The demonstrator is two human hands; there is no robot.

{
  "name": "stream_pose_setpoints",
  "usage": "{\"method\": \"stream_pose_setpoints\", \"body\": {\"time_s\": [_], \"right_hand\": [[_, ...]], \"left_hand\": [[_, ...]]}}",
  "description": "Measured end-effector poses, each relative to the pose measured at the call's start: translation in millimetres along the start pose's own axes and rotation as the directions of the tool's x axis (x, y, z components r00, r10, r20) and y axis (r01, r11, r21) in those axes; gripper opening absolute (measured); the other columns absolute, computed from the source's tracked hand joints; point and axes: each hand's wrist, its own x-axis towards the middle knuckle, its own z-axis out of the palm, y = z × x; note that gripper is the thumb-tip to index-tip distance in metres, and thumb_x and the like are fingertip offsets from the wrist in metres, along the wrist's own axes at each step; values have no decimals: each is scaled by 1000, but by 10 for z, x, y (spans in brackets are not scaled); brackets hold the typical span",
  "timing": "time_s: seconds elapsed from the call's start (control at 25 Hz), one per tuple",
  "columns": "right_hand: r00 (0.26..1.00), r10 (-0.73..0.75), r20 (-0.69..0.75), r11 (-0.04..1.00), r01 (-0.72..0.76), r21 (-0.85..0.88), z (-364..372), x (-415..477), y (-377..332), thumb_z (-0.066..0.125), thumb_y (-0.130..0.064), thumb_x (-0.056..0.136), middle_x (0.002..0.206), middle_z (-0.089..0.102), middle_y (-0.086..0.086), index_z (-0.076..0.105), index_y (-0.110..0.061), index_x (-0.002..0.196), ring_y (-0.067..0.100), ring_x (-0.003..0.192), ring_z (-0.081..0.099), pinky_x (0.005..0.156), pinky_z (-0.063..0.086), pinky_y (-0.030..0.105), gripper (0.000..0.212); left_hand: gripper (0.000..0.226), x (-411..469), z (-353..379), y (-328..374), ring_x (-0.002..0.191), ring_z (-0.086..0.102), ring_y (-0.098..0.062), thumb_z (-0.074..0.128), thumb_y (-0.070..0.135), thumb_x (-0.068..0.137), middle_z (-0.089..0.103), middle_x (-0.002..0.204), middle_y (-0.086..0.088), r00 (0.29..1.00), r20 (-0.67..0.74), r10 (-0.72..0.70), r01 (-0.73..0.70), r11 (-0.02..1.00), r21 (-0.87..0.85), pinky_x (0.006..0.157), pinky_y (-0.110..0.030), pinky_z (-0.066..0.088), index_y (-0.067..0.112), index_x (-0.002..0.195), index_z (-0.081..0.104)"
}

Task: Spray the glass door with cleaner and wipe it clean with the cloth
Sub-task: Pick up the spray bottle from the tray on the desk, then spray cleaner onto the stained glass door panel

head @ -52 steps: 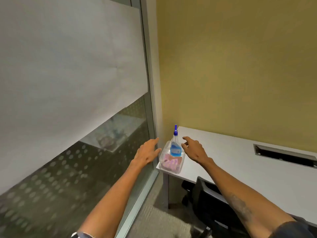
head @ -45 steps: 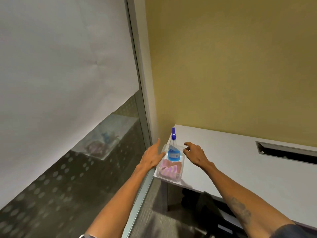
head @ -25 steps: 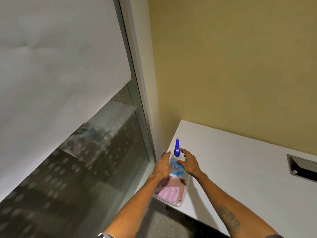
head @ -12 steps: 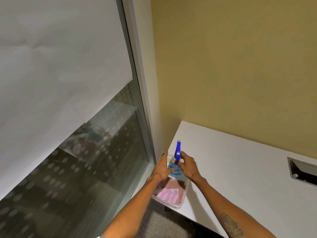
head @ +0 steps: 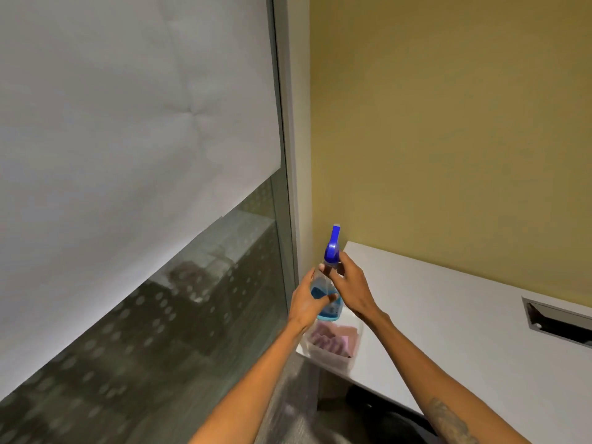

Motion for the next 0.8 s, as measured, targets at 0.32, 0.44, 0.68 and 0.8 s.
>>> {"method": "stream_pose_setpoints", "body": {"time_s": [0.32, 0.44, 0.68, 0.8], "right_hand": [[974, -225, -31, 955, 227, 191, 472, -843, -1434, 60, -36, 100, 106, 70, -14, 57, -31, 122, 1, 98, 70, 79, 58, 13, 22], [957, -291, -15, 923, 285, 257, 710, -1205, -1887, 61, -34, 101, 103, 70, -3, 56, -25, 121, 16, 97, 71, 85, 62, 33, 22], [918, -394, 41, 868, 357, 344, 1156, -2243, -2739, 52, -81, 77, 117, 69, 6, 49, -21, 133, 17, 99, 70, 86, 59, 24, 83], [905, -422, 54, 845, 371, 386, 1340, -2824, -3088, 51, -76, 78, 107, 66, -7, 48, -23, 130, -3, 89, 67, 72, 55, 11, 75]], "left_hand": [[53, -1196, -1100, -23, 114, 64, -18, 85, 29, 81, 67, 119, 4, 989, -71, 127, -126, 992, 9, 102, -37, 55, 32, 124, 54], [51, -1670, -1456, -64, 101, 64, -8, 86, 28, 80, 64, 104, 17, 984, -123, 130, -135, 990, -30, 97, -33, 53, 43, 113, 50], [40, -2925, -1976, -280, 112, 69, -21, 77, 23, 89, 70, 127, -7, 934, -325, 150, -204, 969, -139, 106, -49, 54, 27, 124, 59], [48, -3618, -2124, -359, 110, 70, -20, 79, 19, 88, 70, 128, -10, 888, -417, 193, -251, 964, -90, 102, -43, 56, 15, 131, 59]]}}
